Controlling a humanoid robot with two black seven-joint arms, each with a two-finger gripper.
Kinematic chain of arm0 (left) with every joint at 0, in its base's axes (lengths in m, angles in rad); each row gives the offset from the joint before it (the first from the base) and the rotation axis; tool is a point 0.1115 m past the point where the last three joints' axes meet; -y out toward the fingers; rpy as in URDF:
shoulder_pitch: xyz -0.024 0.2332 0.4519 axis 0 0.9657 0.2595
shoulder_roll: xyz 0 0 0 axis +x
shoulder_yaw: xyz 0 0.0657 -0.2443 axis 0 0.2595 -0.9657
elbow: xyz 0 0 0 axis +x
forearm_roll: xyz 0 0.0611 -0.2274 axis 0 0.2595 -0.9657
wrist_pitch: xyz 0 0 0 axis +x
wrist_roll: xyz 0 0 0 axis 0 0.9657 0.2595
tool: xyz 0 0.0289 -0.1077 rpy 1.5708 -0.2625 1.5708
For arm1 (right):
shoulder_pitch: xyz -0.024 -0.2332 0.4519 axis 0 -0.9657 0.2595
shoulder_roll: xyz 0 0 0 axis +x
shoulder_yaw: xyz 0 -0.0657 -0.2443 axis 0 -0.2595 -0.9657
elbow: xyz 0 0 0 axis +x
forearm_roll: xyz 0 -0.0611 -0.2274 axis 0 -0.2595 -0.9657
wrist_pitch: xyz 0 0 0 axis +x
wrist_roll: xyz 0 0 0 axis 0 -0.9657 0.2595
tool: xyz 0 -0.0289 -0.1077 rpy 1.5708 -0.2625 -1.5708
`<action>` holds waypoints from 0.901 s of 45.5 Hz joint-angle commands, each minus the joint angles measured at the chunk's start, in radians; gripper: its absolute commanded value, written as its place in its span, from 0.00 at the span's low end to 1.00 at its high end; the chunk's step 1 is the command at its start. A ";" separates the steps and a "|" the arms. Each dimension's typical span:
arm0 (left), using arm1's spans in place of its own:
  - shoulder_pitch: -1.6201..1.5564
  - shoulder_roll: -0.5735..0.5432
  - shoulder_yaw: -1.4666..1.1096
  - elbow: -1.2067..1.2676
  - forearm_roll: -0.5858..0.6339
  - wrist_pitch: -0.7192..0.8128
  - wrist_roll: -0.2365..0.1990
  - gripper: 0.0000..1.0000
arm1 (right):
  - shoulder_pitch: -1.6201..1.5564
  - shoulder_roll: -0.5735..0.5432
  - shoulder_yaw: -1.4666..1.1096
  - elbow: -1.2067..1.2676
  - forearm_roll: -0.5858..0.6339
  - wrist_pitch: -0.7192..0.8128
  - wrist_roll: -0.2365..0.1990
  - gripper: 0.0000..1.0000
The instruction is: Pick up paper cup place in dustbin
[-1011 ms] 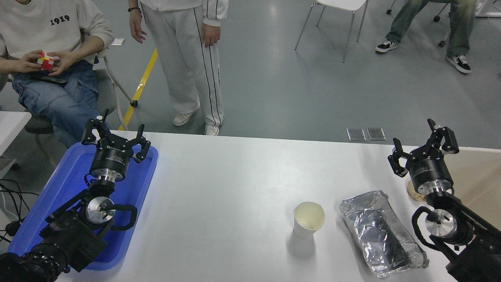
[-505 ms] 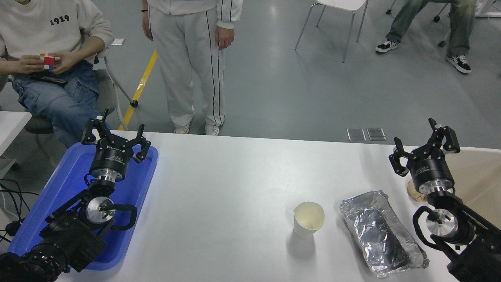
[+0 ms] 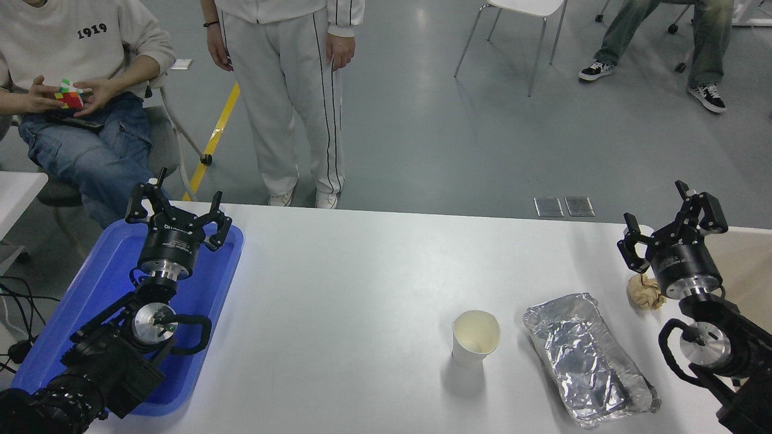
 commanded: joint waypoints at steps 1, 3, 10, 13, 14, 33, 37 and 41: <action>0.000 0.000 0.000 0.000 0.000 0.000 0.000 1.00 | 0.067 -0.144 -0.252 0.012 0.040 0.016 0.003 1.00; 0.000 0.000 0.000 0.000 0.000 0.000 0.002 1.00 | 0.105 -0.172 -0.356 0.012 0.040 0.016 0.003 1.00; 0.000 0.000 0.001 0.000 0.000 0.000 0.002 1.00 | 0.307 -0.250 -0.807 0.021 0.038 0.017 0.003 1.00; 0.000 0.000 0.000 0.000 0.000 0.000 0.002 1.00 | 0.382 -0.267 -0.944 0.027 0.040 0.017 0.003 1.00; 0.000 0.000 0.000 0.000 0.000 0.000 0.002 1.00 | 0.401 -0.272 -0.978 0.027 0.042 0.019 0.003 1.00; 0.000 0.000 0.000 0.000 0.000 -0.001 0.002 1.00 | 0.793 -0.375 -1.510 0.137 0.034 0.190 0.001 1.00; 0.000 -0.002 0.000 0.000 0.000 -0.001 0.002 1.00 | 0.941 -0.356 -1.694 0.177 0.032 0.241 0.000 1.00; 0.000 -0.002 0.000 0.000 0.000 -0.001 0.002 1.00 | 1.068 -0.315 -1.844 0.220 0.032 0.264 -0.002 1.00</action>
